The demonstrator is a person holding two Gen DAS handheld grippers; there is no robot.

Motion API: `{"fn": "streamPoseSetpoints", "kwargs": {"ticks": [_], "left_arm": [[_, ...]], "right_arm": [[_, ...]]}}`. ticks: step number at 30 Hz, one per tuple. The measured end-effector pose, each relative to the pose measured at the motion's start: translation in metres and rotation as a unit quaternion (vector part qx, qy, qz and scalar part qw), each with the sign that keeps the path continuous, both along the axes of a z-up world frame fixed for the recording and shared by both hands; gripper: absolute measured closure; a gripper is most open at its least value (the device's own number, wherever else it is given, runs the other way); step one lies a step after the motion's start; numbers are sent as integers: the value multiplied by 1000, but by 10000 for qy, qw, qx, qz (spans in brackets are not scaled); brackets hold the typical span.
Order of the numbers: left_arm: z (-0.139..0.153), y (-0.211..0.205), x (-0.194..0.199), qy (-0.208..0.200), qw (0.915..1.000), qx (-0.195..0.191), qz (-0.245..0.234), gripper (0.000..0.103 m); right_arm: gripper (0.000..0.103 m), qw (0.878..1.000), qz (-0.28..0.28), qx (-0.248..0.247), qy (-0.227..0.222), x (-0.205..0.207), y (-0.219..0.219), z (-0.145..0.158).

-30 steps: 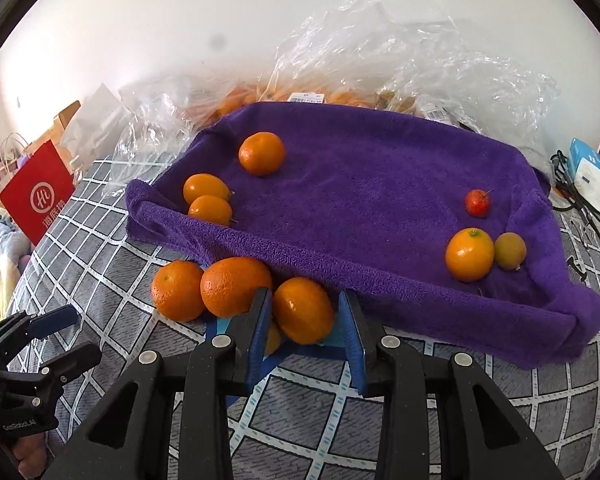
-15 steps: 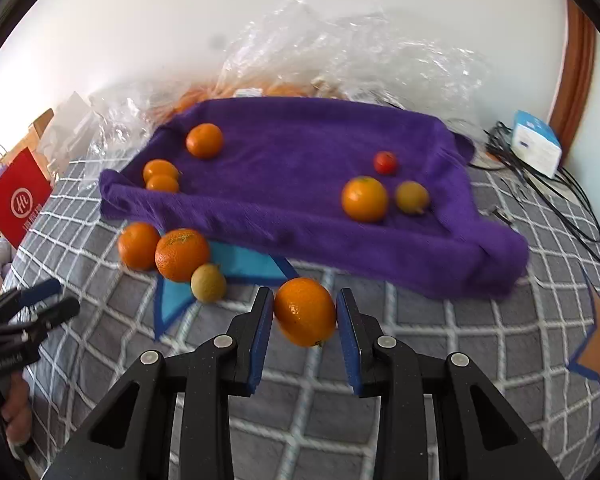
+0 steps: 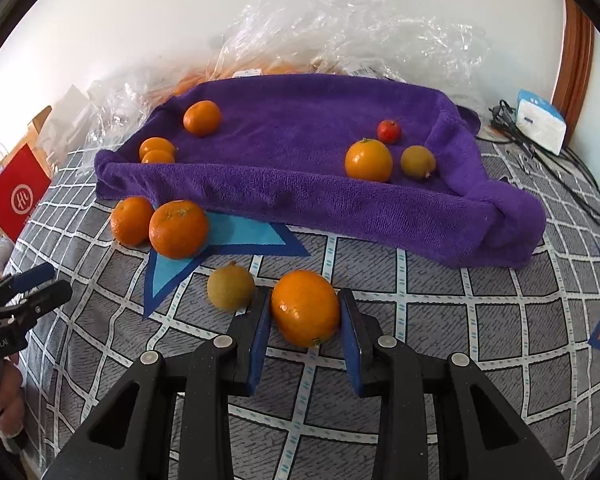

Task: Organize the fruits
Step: 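Grasp an orange from the pile with the right tool, then hold the orange in the right tool while the left tool grasps another orange from the pile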

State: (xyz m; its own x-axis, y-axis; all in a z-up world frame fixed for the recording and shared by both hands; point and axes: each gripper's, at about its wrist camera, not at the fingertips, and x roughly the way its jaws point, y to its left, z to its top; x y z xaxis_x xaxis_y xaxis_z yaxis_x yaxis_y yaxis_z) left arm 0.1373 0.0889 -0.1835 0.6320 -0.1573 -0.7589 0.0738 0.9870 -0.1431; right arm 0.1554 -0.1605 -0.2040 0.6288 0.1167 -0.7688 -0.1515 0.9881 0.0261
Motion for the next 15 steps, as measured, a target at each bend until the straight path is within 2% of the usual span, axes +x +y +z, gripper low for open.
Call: {"fn": "streamPoseSetpoints", "kwargs": {"ticks": [8,11,15], "left_arm": [[1,5,-1,4,9999,-41,132,28],[2,9,-3,22,9994,-202,278,29],[9,3,2,115,9986,-478,169,29]], "right_arm": [[71,9996,-237,42,-175,-20,-26,4],[71,9992,-255,-21,-302,-28,-34,5],[71,9990,-266,67,-341,-33,-41,3]]}}
